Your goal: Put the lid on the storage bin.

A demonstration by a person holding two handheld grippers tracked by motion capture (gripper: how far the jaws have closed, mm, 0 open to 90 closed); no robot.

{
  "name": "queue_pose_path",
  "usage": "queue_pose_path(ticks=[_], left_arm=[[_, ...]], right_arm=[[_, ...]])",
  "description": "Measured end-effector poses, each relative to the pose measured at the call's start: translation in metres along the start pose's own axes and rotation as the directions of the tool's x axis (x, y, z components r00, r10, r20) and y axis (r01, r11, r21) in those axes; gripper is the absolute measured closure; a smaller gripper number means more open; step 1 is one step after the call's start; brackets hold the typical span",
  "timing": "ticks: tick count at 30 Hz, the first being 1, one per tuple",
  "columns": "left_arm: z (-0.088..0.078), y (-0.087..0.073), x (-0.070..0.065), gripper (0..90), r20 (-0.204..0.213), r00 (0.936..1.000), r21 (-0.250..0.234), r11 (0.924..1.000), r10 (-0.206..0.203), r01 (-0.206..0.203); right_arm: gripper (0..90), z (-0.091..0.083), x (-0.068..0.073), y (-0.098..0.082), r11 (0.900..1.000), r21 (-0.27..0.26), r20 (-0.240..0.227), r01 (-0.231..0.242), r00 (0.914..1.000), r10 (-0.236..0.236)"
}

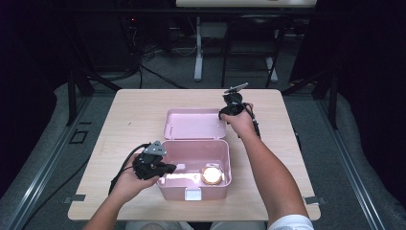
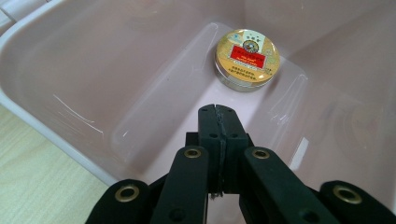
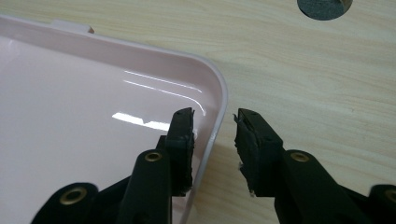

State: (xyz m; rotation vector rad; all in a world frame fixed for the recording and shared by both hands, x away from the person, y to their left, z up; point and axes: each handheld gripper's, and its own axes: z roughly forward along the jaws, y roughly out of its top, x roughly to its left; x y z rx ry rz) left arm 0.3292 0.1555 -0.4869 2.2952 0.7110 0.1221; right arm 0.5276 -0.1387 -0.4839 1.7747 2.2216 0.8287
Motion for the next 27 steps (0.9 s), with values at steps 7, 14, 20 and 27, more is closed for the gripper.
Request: queue_pose_path(ticks=[7, 14, 20, 27], left_arm=[[0.000, 0.000, 0.000, 90.0, -0.002, 1.0000, 0.003, 1.0000, 0.002, -0.002], [0.001, 0.000, -0.001, 90.0, 0.002, 1.0000, -0.003, 1.0000, -0.001, 0.001], [0.001, 0.000, 0.000, 90.0, 0.007, 1.0000, -0.001, 1.0000, -0.004, 0.004], [0.001, 0.000, 0.000, 90.0, 0.010, 0.9999, 0.003, 1.0000, -0.007, 0.007]], right_arm=[[79.5, -0.001, 0.007, 0.005, 0.999, 0.038, 0.020, -0.012, 0.9997, 0.011], [81.4, -0.004, 0.010, 0.009, 0.999, 0.045, 0.030, -0.030, 0.9991, 0.029], [82.5, -0.009, 0.011, 0.009, 0.998, 0.035, 0.026, -0.043, 0.9988, 0.042], [83.7, -0.019, 0.014, 0.010, 0.999, 0.001, 0.020, -0.044, 0.9988, 0.044]])
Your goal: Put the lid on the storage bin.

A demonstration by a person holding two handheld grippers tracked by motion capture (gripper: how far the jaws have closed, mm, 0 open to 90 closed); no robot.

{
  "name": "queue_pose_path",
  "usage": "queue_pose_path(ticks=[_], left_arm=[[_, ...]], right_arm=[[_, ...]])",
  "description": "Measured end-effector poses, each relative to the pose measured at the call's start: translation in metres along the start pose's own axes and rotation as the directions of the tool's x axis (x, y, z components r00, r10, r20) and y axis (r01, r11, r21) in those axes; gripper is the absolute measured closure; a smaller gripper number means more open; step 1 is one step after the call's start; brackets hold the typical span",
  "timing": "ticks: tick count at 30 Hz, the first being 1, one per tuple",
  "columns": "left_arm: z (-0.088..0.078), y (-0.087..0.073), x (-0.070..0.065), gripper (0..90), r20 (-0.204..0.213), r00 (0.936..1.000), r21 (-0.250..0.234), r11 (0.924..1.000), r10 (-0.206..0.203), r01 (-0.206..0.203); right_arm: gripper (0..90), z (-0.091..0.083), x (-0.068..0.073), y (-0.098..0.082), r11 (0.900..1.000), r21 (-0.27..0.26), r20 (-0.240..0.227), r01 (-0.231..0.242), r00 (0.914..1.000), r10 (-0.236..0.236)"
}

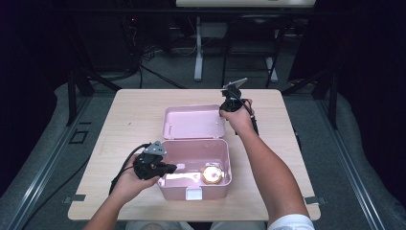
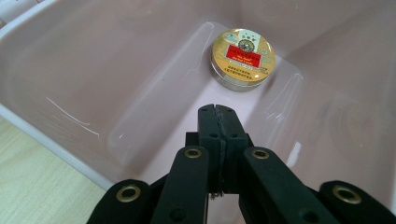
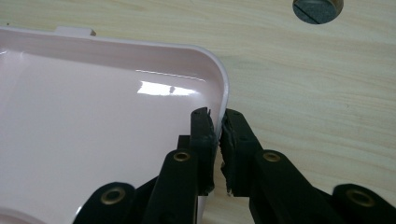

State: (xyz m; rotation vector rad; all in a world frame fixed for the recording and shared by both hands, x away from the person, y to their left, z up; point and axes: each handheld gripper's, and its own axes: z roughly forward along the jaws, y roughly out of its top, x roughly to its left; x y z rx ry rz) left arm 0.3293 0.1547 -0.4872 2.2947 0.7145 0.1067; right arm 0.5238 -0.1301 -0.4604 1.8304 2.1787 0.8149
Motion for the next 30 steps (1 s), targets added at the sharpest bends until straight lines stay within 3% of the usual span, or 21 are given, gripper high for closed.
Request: queue_pose_path(ticks=[16, 30], left_arm=[[0.001, 0.000, 0.000, 90.0, 0.001, 1.0000, -0.001, 1.0000, -0.001, 0.001], [0.001, 0.000, -0.001, 90.0, -0.002, 1.0000, -0.001, 1.0000, -0.001, 0.001]], right_arm=[[85.8, -0.030, 0.008, 0.004, 0.997, -0.069, -0.013, 0.020, 0.9997, -0.021], [86.3, -0.041, 0.011, 0.003, 0.995, -0.094, -0.007, 0.037, 0.9993, -0.038]])
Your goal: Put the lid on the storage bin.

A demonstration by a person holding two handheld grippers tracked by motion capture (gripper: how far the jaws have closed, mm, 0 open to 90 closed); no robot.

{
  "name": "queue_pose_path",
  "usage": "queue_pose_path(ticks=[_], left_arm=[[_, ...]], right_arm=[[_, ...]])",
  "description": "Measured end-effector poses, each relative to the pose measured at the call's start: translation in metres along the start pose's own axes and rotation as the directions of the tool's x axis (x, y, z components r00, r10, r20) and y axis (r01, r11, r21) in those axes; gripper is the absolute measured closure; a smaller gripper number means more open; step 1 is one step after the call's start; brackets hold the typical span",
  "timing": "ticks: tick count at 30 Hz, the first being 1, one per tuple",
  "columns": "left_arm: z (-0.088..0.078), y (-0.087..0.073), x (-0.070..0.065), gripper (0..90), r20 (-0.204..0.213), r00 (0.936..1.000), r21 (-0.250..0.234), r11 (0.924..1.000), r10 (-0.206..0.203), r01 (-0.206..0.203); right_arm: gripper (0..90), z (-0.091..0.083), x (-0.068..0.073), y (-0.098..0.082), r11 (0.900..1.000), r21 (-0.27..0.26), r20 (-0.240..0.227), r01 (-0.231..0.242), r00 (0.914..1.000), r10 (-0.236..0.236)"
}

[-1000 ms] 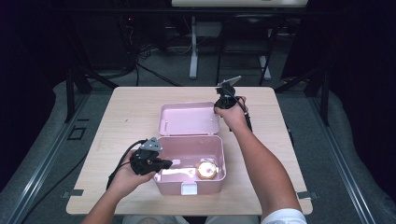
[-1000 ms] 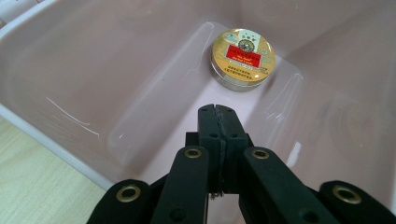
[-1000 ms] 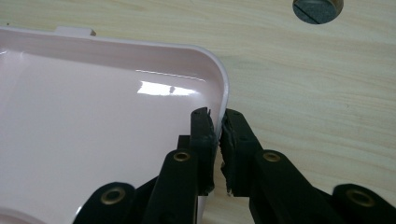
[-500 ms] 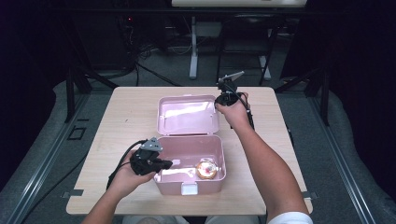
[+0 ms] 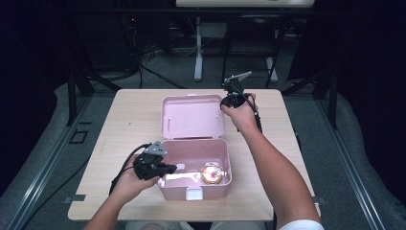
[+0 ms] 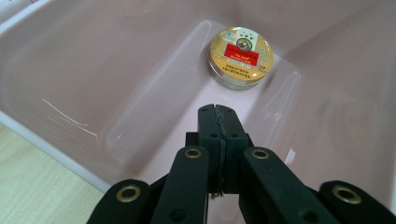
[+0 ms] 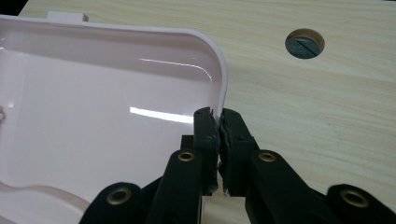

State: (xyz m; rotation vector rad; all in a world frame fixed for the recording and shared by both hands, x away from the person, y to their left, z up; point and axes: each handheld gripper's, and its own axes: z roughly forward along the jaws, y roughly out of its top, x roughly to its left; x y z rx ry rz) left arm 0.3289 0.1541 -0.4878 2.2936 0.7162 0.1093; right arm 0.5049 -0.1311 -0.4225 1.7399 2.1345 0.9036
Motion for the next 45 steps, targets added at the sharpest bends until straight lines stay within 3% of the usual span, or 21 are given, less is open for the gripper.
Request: queue_pose_path(ticks=[15, 31, 45], left_arm=[[0.000, 0.000, 0.000, 90.0, 0.001, 1.0000, -0.001, 1.0000, -0.002, 0.002], [0.000, 0.000, 0.000, 90.0, 0.001, 1.0000, -0.005, 1.0000, -0.007, 0.007], [0.000, 0.000, 0.000, 90.0, -0.008, 1.0000, -0.010, 0.9999, -0.005, 0.005]], right_arm=[[86.4, -0.014, 0.003, -0.002, 0.999, -0.039, -0.006, 0.028, 0.9996, -0.028], [87.1, -0.046, 0.011, -0.010, 0.992, -0.106, -0.020, 0.066, 0.9974, -0.069], [87.6, -0.071, 0.017, -0.030, 0.968, -0.223, -0.018, 0.112, 0.9927, -0.119]])
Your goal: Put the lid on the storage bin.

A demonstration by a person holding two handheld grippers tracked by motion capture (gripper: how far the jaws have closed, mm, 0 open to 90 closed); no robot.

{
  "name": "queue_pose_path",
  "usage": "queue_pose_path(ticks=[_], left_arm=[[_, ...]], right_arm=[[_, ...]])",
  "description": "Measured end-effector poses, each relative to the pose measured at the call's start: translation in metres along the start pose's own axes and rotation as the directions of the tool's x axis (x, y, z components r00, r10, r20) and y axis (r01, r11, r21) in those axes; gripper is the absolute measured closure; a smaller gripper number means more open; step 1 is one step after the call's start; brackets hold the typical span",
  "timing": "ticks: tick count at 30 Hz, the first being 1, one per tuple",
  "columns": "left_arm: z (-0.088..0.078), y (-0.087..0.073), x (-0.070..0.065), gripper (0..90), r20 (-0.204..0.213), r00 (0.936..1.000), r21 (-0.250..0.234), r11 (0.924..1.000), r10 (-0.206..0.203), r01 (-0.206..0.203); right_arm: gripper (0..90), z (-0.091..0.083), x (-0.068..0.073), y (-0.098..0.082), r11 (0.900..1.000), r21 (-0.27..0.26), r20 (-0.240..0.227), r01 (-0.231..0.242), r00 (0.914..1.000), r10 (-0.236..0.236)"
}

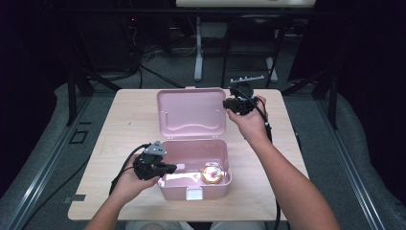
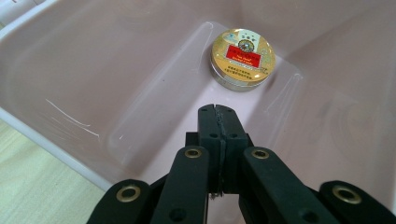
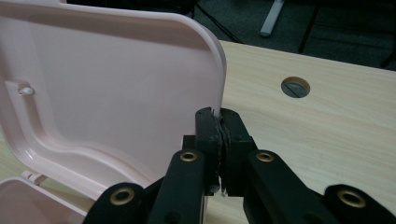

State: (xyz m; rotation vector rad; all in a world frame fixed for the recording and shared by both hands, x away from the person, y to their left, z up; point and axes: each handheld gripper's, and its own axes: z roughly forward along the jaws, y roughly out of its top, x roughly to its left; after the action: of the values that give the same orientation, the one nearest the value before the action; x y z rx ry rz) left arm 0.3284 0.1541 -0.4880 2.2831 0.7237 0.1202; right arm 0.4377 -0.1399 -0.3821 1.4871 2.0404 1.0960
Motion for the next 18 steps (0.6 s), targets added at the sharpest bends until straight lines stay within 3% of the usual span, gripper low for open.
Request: queue_pose_path(ticks=[7, 12, 18], left_arm=[[-0.001, 0.000, 0.000, 90.0, -0.007, 1.0000, 0.003, 1.0000, 0.000, 0.000], [-0.001, 0.002, 0.002, 89.7, -0.021, 0.9995, -0.009, 0.9997, -0.024, 0.024], [-0.009, 0.009, 0.003, 81.0, -0.032, 0.9986, -0.034, 0.9986, -0.042, 0.041]], right_arm=[[87.8, -0.009, 0.003, -0.010, 0.998, -0.062, -0.002, 0.004, 1.0000, -0.004], [87.7, -0.012, 0.005, -0.013, 0.996, -0.081, 0.008, 0.024, 0.9997, -0.023], [87.6, -0.014, 0.000, -0.015, 0.997, -0.083, -0.025, -0.006, 0.9997, 0.004]])
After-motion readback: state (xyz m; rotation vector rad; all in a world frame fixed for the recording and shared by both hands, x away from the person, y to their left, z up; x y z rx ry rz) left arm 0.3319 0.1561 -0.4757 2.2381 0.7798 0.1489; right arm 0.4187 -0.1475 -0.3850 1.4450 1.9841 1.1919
